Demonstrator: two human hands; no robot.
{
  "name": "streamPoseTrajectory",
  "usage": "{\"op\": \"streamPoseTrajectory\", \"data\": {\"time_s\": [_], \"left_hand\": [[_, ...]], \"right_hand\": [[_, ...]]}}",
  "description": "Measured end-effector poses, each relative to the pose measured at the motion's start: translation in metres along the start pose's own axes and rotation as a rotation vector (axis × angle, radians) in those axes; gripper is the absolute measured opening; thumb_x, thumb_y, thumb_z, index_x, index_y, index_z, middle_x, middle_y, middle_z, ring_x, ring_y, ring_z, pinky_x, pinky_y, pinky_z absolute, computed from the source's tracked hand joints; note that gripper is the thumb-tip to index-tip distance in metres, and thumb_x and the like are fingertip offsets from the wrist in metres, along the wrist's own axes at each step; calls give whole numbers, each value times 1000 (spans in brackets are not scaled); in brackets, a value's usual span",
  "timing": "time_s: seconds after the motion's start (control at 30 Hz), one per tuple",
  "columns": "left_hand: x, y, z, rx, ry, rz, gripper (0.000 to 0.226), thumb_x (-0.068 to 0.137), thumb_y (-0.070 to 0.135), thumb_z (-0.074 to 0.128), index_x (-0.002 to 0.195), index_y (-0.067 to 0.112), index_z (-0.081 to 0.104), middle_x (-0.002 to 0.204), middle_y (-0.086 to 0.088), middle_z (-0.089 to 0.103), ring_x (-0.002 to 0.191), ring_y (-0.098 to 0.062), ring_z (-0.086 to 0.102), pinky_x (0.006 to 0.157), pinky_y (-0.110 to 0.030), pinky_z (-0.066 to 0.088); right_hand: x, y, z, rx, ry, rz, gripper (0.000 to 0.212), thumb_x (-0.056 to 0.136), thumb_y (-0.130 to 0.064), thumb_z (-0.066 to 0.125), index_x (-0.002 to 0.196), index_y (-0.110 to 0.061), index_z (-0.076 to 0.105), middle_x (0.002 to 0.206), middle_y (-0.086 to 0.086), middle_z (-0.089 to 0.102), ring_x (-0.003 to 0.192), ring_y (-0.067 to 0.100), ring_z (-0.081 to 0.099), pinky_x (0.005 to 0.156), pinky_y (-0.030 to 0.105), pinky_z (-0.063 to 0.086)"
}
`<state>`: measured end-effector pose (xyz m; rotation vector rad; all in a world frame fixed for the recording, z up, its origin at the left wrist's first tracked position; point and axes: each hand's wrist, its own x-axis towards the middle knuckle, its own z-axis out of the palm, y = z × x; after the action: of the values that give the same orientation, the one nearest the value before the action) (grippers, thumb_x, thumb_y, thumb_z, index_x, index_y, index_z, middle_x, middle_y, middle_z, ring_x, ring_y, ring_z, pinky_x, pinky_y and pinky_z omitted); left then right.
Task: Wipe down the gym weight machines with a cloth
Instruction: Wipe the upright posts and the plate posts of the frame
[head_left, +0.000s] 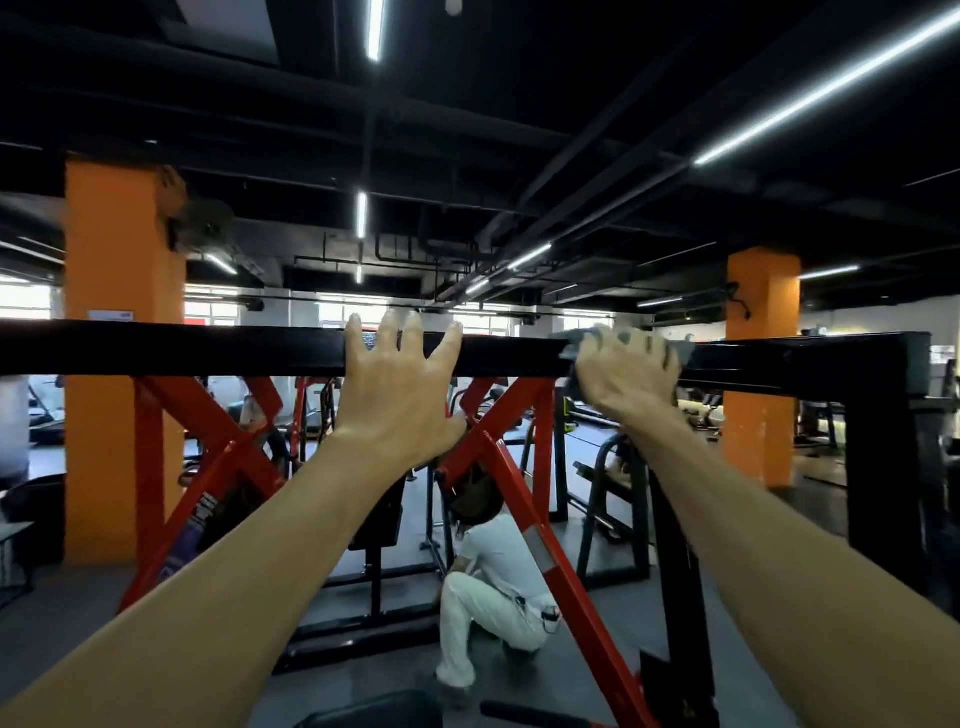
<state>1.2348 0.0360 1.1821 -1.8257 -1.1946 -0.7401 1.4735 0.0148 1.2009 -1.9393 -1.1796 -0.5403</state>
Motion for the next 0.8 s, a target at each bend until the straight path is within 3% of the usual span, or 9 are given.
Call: {"op": "streamPoseTrajectory", "data": {"time_s": [0.17, 0.27, 0.33, 0.4, 0.47, 0.53, 0.63, 0.73, 0.8], "left_hand": [[-1, 3, 2, 4, 25, -36, 91, 84, 74, 47, 159, 27, 25, 160, -20, 33, 149, -39, 27, 118, -66, 17], [-1, 5, 2, 41, 11, -39, 92, 83, 71, 54, 157, 22, 28, 159, -23, 33, 148, -41, 29, 116, -67, 20], [1, 8, 2, 62, -13, -48, 95, 84, 71, 53, 159, 19, 24, 160, -24, 31, 149, -43, 27, 116, -68, 18], [1, 10, -1, 53, -13, -65, 99, 83, 73, 50, 159, 15, 25, 160, -26, 30, 149, -44, 27, 117, -70, 16], [1, 18, -6, 47, -19, -64, 103, 85, 75, 46, 159, 7, 22, 163, -26, 24, 152, -43, 20, 119, -68, 14], [2, 29, -9, 39, -40, -1, 105, 90, 74, 39, 160, 1, 9, 166, -25, 10, 155, -40, 5, 124, -60, 9], [6, 57, -13, -22, -65, 101, 100, 96, 67, 37, 160, 3, -6, 167, -23, -3, 155, -39, -7, 126, -54, 2], [19, 102, -11, -76, -42, 179, 93, 98, 53, 43, 160, 2, -4, 167, -25, -3, 155, -40, -6, 126, -52, 2], [30, 131, -10, -66, -22, 176, 91, 96, 45, 44, 159, -3, -1, 166, -27, 1, 155, -40, -3, 126, -52, 3]], "right_hand": [[-66, -84, 17, 109, 72, -310, 52, 104, -51, 19, 149, -35, 38, 161, 9, 32, 153, 31, 14, 124, 54, 1], [-61, -63, 14, 147, 65, -435, 52, 106, -47, 17, 153, -34, 33, 160, 1, 34, 152, 24, 18, 125, 46, 6], [-40, -20, 10, 157, 55, -463, 56, 104, -48, 12, 150, -30, 38, 152, 0, 43, 145, 22, 30, 124, 45, 15], [-12, 32, 6, 166, 105, -365, 60, 99, -48, 10, 138, -24, 49, 135, 4, 54, 128, 24, 46, 116, 46, 29], [18, 85, -2, 161, 133, -218, 57, 99, -43, 15, 130, -17, 55, 129, 9, 58, 120, 25, 50, 113, 46, 34], [39, 114, -5, 179, 145, -64, 50, 103, -38, 23, 131, -15, 56, 140, 14, 54, 132, 29, 44, 118, 49, 28], [40, 90, 5, 157, 155, 58, 47, 106, -36, 26, 142, -18, 50, 154, 10, 43, 145, 27, 31, 124, 47, 16], [0, 44, 27, 93, 239, -211, 60, 101, -42, 10, 144, -22, 47, 154, 5, 45, 144, 23, 34, 123, 44, 21], [-22, 35, 35, 177, 283, -367, 55, 106, -40, 18, 151, -23, 44, 156, 1, 43, 148, 19, 31, 125, 40, 16]]}}
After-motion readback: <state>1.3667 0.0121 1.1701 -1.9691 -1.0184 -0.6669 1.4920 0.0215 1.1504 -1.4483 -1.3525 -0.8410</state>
